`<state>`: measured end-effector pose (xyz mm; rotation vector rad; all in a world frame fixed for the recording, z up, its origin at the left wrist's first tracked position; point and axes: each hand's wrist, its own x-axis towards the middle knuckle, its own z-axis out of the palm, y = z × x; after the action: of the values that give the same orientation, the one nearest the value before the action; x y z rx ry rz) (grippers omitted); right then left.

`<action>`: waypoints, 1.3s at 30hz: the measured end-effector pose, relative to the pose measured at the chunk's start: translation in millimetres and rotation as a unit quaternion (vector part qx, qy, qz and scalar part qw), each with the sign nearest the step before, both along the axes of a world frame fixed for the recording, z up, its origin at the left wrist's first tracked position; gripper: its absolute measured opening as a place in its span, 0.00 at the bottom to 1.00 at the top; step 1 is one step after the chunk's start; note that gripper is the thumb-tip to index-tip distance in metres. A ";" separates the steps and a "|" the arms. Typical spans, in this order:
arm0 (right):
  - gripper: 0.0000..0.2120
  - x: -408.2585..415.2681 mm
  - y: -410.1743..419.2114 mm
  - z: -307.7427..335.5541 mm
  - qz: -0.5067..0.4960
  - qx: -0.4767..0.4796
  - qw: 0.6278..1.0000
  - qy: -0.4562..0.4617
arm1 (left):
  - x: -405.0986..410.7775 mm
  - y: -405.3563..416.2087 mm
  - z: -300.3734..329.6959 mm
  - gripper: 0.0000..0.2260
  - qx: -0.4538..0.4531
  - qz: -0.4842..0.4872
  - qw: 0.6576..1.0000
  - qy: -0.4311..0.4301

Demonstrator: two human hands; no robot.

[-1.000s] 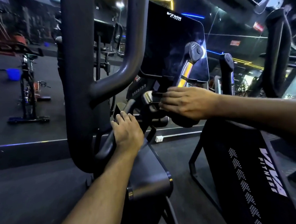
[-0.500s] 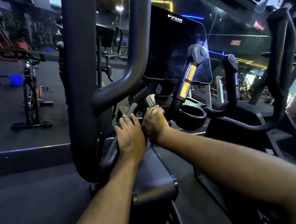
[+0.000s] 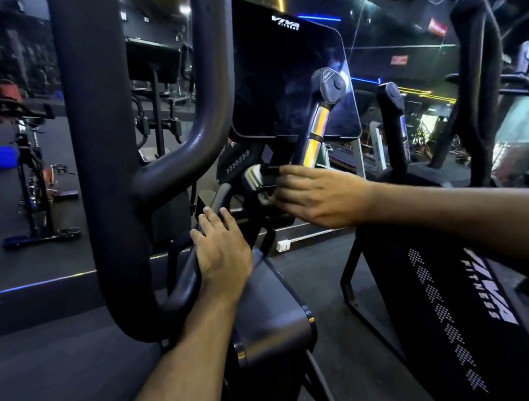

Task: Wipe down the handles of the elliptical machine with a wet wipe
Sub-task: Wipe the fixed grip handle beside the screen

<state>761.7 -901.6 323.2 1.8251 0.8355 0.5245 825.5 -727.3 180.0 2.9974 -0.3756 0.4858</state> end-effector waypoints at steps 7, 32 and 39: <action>0.20 3.4 -2.6 -39.3 -0.014 0.037 0.996 -0.081 | -5.5 2.3 4.0 0.39 0.016 -0.006 1.000 0.004; 0.17 6.4 -11.5 -7.4 0.094 -0.039 0.994 0.026 | -5.7 2.4 0.9 0.36 0.044 -0.004 0.999 -0.008; 0.20 -2.1 -28.7 19.3 0.057 0.078 0.995 -0.027 | 2.4 -2.7 -4.2 0.30 0.041 0.015 0.999 0.000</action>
<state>759.6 -930.3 342.5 1.9023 0.8860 0.7267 827.9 -729.9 175.8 3.0863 -0.3585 0.4845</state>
